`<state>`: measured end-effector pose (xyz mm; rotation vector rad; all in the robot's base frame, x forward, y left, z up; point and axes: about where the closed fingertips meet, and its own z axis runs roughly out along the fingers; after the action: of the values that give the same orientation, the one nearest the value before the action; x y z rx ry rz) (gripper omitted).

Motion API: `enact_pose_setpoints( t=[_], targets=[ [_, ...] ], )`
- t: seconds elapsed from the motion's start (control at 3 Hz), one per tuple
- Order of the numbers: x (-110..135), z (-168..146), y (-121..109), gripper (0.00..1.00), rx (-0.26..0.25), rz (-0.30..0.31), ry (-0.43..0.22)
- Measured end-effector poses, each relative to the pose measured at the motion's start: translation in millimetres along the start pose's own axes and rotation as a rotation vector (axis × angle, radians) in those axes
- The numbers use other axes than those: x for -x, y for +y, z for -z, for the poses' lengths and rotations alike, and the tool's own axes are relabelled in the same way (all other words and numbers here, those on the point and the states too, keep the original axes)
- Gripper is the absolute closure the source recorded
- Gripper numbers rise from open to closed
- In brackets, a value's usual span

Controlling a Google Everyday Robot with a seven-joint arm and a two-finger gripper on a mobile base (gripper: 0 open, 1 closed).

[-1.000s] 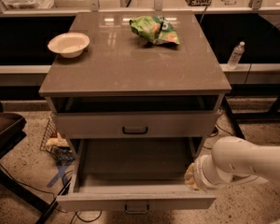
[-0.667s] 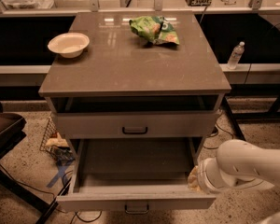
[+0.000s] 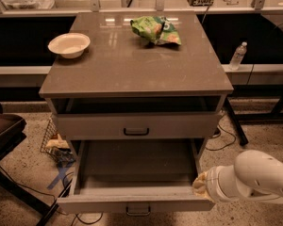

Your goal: Open middle drawer

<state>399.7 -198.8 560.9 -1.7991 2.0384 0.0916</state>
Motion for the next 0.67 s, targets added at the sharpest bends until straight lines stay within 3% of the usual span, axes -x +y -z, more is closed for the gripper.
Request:
enact_pose_setpoints(
  t=[0.33,0.67],
  targets=[
    [16.7,-17.1,-14.1,1.0,0.011,0.018,-0.074],
    [8.4,-27.2,-12.1,1.0,0.002,0.007,-0.104]
  ],
)
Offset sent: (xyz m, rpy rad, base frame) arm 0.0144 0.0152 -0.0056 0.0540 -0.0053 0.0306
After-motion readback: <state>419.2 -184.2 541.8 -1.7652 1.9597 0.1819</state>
